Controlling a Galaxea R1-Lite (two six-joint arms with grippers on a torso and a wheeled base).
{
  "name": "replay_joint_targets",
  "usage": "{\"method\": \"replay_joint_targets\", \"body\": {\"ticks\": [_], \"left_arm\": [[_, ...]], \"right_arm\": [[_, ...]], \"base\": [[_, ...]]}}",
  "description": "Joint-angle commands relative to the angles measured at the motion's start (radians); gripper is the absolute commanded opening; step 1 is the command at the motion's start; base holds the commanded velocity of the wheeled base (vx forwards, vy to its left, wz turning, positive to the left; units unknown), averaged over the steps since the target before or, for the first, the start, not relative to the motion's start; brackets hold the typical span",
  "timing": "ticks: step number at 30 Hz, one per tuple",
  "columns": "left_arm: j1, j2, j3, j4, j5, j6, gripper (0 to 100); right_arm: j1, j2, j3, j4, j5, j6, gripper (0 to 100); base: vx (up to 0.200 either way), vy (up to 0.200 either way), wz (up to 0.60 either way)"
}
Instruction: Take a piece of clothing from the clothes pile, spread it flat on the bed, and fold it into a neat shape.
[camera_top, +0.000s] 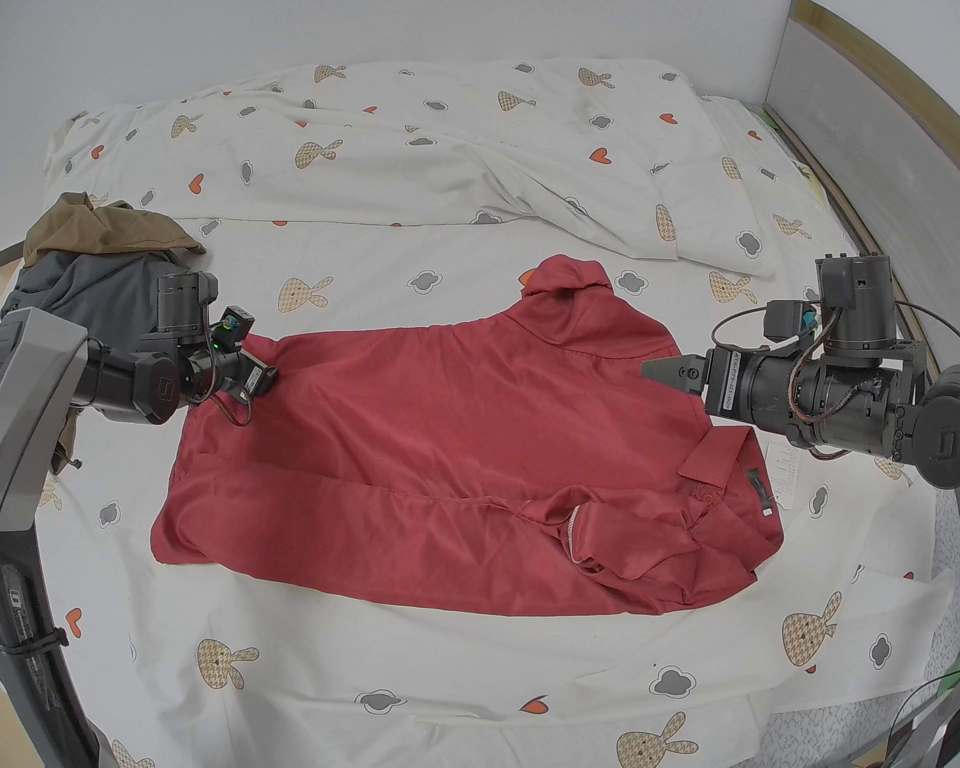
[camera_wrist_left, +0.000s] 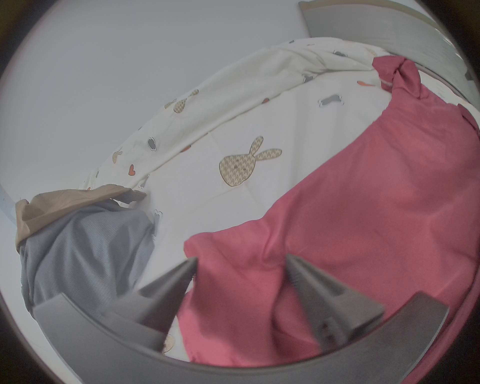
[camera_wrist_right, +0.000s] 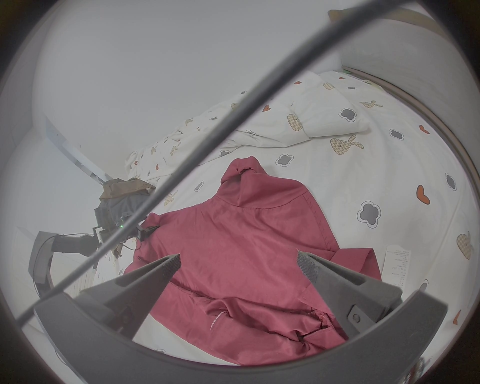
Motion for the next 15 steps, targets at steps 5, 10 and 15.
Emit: {"method": "replay_joint_targets", "body": {"ticks": [5,10,15], "left_arm": [[0.007,-0.148,0.083,-0.024,-0.017,-0.018,0],[0.002,-0.213,0.165,-0.096,-0.019,-0.016,0],[0.001,-0.223,0.195,-0.124,-0.017,-0.016,0]], "right_arm": [[0.000,-0.003,0.002,0.000,0.000,0.000,100],[0.000,0.000,0.002,0.000,0.000,0.000,100],[0.008,0.002,0.002,0.000,0.000,0.000,100]], "base": [[0.000,0.000,0.00],[0.000,0.000,0.00],[0.000,0.000,0.00]]}}
